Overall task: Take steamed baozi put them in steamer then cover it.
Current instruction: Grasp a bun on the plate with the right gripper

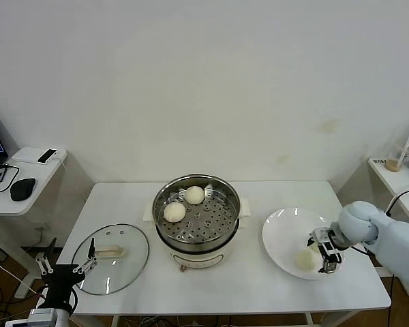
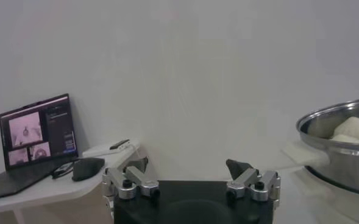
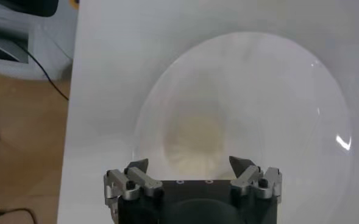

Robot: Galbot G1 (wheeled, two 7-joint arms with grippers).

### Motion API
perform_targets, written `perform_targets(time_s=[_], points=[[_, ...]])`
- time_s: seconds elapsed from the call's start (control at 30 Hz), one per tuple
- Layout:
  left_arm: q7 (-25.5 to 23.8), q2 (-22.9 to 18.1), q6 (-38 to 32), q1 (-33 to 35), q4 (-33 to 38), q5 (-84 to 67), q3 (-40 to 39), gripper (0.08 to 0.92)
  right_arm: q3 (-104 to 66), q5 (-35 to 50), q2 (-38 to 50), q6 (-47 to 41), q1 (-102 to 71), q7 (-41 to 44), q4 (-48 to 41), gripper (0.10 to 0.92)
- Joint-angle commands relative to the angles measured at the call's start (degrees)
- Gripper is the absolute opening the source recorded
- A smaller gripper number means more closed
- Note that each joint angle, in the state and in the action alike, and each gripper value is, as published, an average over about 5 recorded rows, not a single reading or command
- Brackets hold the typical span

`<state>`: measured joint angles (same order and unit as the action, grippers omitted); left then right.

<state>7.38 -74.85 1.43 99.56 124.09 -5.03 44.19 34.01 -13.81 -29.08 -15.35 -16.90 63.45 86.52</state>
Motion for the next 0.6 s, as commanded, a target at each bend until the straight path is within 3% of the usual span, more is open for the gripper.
perform_targets(time_s=[0.03, 0.6], points=[[-0.01, 0.05, 0.02, -0.06, -0.13, 0.17, -0.06, 0.823, -1.04, -0.25, -2.02, -0.27, -1.39, -0.44, -2.81, 0.819], [0.01, 0.11, 0.02, -0.22, 0.05, 0.13, -0.14, 0.823, -0.75, 0.77, -3.29, -1.41, -0.25, 0.40, -3.86, 0.673]])
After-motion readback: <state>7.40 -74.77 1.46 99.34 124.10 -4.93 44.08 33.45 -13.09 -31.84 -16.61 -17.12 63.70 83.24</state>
